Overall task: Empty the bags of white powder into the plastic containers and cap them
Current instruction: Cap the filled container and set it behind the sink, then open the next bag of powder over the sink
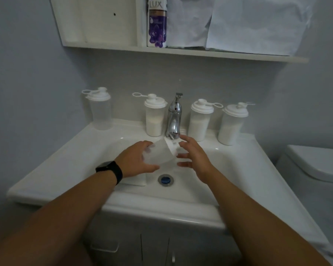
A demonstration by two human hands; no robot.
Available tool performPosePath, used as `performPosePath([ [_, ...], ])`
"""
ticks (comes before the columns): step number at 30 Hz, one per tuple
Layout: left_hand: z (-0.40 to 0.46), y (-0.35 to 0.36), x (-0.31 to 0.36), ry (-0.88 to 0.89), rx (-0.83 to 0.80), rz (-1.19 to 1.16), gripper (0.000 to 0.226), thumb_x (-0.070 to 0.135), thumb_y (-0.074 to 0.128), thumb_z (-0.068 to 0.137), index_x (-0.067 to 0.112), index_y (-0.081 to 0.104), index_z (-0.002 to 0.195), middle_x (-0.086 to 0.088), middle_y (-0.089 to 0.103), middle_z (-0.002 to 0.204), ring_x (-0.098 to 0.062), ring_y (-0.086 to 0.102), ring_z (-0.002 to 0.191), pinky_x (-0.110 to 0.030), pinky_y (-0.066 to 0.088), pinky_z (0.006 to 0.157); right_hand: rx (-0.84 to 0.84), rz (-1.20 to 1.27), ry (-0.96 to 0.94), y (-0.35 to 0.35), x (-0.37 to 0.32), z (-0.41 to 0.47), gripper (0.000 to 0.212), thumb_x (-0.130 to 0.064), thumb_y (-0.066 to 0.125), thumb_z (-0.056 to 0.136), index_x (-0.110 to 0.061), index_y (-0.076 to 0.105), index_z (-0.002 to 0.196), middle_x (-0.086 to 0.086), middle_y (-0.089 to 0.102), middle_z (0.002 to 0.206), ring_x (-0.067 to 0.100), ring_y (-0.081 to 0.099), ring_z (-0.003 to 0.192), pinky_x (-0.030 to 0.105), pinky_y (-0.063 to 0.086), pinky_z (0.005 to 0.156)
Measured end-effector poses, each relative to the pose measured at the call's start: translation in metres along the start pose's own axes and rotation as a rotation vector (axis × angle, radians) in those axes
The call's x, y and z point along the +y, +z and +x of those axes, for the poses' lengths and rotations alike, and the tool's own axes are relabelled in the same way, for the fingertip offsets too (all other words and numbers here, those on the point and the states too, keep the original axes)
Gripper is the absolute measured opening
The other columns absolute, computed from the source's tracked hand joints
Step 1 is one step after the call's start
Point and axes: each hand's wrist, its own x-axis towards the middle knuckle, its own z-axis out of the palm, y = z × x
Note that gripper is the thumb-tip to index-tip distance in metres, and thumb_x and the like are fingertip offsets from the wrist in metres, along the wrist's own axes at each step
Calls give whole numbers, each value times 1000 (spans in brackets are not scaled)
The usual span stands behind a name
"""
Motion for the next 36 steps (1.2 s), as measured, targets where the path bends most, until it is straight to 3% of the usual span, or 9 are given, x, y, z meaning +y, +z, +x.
performPosePath([
  [5, -2, 13, 18, 144, 16, 331, 90, 60, 79, 77, 30, 39, 151, 10, 52, 136, -14, 56, 117, -30, 47, 95, -42, -61, 70, 1, 4, 2, 53, -47, 71, 92, -36, 50, 139, -3, 59, 131, 21, 63, 115, 43, 62, 88],
  [11, 0, 24, 27, 259, 50, 456, 88, 66, 72, 79, 29, 37, 151, 7, 54, 136, -17, 59, 117, -34, 50, 92, -65, 3, 164, -2, 3, 3, 43, -41, 75, 91, -31, 58, 129, 2, 61, 126, 23, 63, 113, 45, 64, 79],
  [16, 5, 46, 44, 93, -128, 348, 84, 62, 79, 72, 32, 41, 140, 7, 62, 123, -20, 64, 106, -32, 48, 80, 49, -311, -24, -2, 4, 1, 29, -42, 75, 89, -27, 66, 113, -2, 66, 112, 18, 66, 100, 34, 62, 61],
  [21, 26, 60, 57, 62, -138, 92, 60, 49, 85, 69, 31, 46, 110, 11, 60, 96, -14, 61, 91, -28, 45, 69, 98, -455, -205, -21, 12, 13, 39, -46, 80, 84, -29, 66, 116, -6, 62, 115, 8, 62, 105, 26, 51, 90],
  [25, 34, 69, 60, 77, -157, -49, 80, 41, 88, 69, 26, 46, 136, 8, 62, 104, -11, 61, 95, -27, 51, 80, 213, -530, -307, -29, 17, 21, 23, -49, 71, 91, -27, 71, 99, -7, 68, 99, 7, 63, 95, 28, 49, 84],
  [30, 31, 64, 50, 85, -96, -86, 66, 38, 88, 68, 29, 47, 119, 7, 62, 100, -8, 61, 87, -28, 51, 73, 247, -513, -325, -15, 8, 23, 22, -44, 67, 94, -24, 73, 87, -6, 72, 86, 6, 66, 82, 29, 51, 74],
  [34, 25, 63, 52, 106, -61, -140, 68, 34, 89, 67, 27, 51, 124, 9, 63, 99, -3, 61, 85, -26, 52, 74, 254, -462, -324, -17, 5, 19, 22, -45, 67, 93, -25, 73, 85, -5, 72, 82, 11, 69, 79, 41, 58, 75],
  [36, 24, 63, 54, 119, -54, -155, 67, 33, 89, 67, 28, 52, 122, 9, 63, 98, -2, 61, 85, -23, 48, 70, 252, -467, -329, -17, 2, 15, 24, -43, 66, 95, -22, 73, 85, -4, 72, 81, 11, 68, 78, 40, 57, 75],
])
